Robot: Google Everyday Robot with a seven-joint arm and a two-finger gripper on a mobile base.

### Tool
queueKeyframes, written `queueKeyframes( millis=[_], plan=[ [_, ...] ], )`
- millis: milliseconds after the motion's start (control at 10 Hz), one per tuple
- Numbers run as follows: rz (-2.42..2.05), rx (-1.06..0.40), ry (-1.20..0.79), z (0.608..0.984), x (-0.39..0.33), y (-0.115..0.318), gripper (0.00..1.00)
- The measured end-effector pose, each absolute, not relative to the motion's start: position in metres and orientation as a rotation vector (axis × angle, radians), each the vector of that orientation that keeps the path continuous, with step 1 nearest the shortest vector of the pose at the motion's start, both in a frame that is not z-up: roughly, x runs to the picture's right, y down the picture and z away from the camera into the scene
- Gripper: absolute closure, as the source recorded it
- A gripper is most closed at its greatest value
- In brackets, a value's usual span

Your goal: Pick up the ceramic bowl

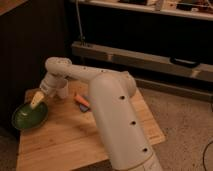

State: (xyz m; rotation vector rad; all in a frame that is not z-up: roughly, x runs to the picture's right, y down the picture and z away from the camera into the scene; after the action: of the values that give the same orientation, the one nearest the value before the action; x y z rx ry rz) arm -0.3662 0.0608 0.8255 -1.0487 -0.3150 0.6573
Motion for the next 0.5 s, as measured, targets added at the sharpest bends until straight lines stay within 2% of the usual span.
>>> queueKeyframes(
  millis=[500],
  plan=[
    [0.638, -1.107, -0.238, 0.846, -0.368, 0.079, 0.22]
  ],
)
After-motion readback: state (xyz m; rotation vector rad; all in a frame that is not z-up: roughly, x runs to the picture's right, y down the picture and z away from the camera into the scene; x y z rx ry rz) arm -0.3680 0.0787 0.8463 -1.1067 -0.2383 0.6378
